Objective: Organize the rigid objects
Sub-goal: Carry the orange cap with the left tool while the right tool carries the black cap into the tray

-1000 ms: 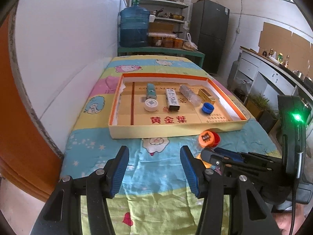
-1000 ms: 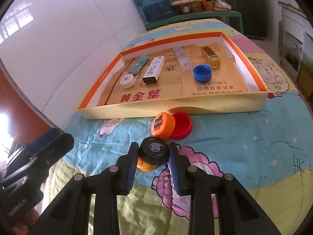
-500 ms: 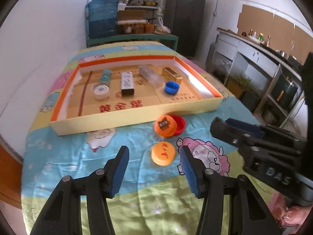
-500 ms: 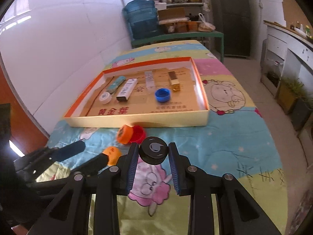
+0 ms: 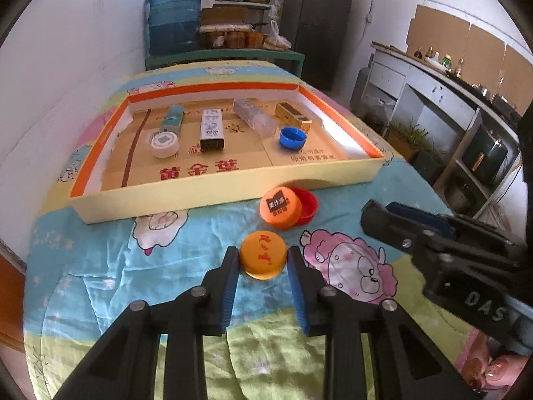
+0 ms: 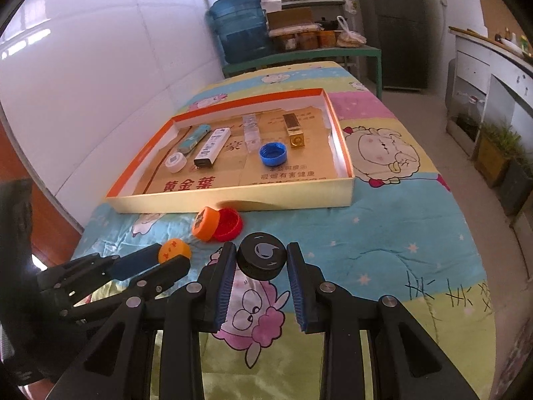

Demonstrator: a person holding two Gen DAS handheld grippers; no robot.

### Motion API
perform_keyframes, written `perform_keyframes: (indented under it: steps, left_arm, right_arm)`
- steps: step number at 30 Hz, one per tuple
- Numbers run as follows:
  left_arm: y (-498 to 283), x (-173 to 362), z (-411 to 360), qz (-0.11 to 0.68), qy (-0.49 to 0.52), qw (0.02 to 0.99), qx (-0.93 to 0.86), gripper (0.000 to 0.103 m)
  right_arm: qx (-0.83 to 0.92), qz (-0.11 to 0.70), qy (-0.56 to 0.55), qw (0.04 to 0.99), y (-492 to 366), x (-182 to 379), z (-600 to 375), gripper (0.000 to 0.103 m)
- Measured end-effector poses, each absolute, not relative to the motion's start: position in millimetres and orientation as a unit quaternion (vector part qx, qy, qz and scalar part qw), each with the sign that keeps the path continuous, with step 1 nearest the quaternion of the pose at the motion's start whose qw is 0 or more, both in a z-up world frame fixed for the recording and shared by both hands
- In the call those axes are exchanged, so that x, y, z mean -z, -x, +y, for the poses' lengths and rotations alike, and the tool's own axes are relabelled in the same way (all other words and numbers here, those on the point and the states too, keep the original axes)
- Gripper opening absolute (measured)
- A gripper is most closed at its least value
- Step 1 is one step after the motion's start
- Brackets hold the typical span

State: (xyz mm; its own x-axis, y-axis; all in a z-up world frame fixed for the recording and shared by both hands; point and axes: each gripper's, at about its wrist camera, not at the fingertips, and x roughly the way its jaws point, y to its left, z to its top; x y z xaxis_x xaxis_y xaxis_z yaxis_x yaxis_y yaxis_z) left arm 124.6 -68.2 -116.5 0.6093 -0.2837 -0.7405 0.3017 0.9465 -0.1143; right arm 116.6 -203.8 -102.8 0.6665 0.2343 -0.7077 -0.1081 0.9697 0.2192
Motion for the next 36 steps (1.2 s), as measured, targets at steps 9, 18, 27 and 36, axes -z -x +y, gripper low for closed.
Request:
perform_keyframes:
  steps: [9,18,27,36]
  left_arm:
    - [-128,80,-41,0.376,0.02,0.915,0.145,0.03]
    - [-162,66,-3,0.369,0.043,0.924,0.094,0.03]
    - [-195,71,13,0.378,0.043,0.922,0.07,0.03]
    - [-221,85,16,0.394,0.036,0.917,0.058,0.03]
  right_arm:
    - [-0.114,0.386,-0.059,0.914,-134,89,-186,0.032]
    - [-0.136,0.38,-0.028,0.915,-168,76,-160,0.032]
    - [-0.14,0.385,-0.013,0.912,-201,74,-149,0.032]
    - [-0.142,0.396,0.001,0.907,-228,82,-140,0.032]
